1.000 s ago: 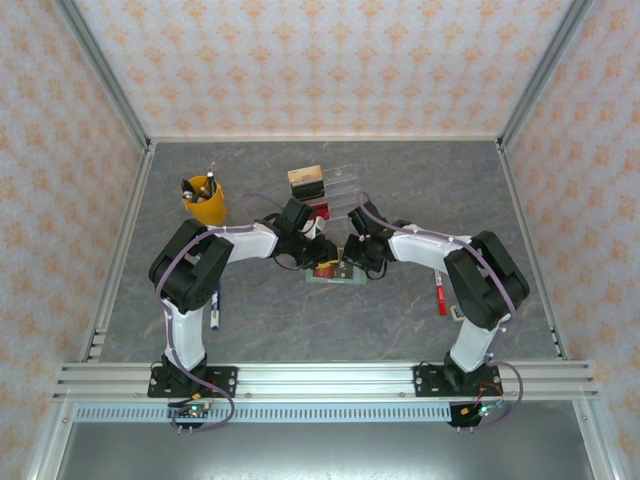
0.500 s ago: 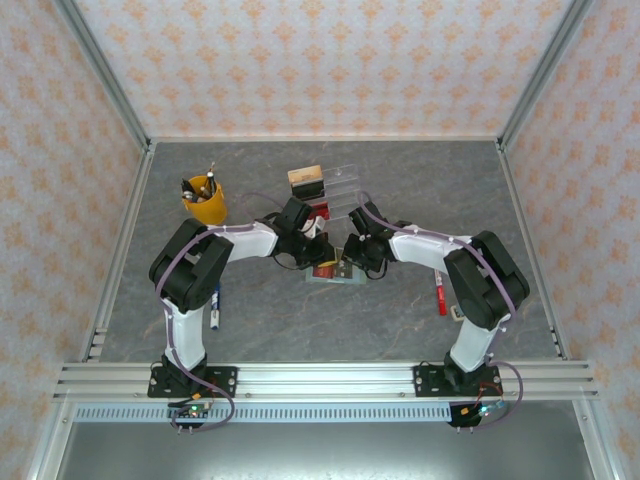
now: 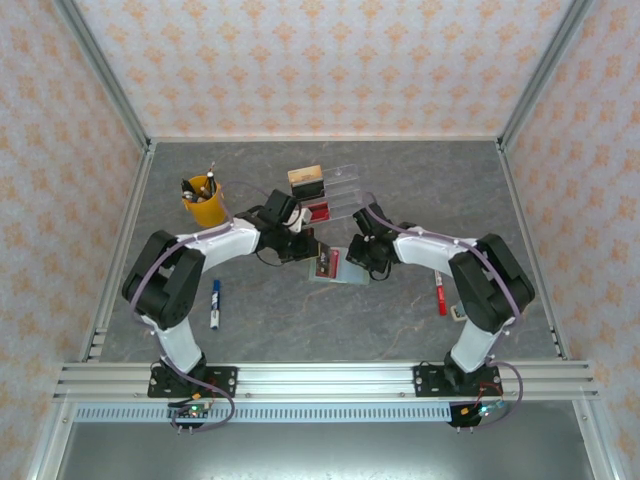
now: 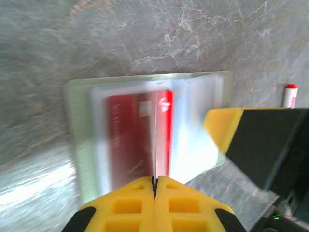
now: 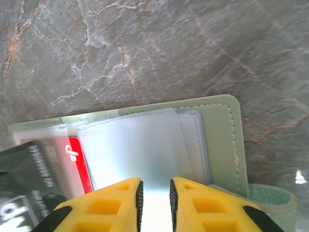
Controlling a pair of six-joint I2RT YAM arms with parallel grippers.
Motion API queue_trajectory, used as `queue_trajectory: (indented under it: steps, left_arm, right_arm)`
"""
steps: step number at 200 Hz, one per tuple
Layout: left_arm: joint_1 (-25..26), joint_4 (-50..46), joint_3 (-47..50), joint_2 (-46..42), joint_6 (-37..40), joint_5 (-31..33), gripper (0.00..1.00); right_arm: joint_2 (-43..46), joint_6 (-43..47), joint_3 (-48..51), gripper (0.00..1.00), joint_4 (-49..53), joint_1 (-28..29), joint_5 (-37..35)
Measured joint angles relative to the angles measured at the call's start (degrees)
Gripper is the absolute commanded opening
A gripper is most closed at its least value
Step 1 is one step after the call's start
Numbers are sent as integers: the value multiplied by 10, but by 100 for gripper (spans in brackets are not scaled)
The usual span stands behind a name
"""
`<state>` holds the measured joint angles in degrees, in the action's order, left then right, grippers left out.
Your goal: Take the credit cards out of the card holder
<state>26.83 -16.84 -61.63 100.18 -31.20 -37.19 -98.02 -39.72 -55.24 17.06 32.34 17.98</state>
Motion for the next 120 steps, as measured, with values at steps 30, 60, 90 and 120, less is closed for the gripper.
queue_trajectory:
  steps: [30, 60, 90, 120]
  left_arm:
    - [0, -78, -16, -56, 66, 56, 0]
    - [0, -131, -49, -111, 127, 133, 0]
    - [0, -157, -82, -151, 187, 199, 0]
    - [0, -156, -120, -158, 254, 238, 0]
  right_arm:
    - [56, 16, 7, 37, 0, -4, -2]
    - [125, 27, 2, 53, 5, -6, -16]
    - [142, 35, -11, 79, 20, -18, -36]
    - [142, 47, -11, 95, 31, -24, -56]
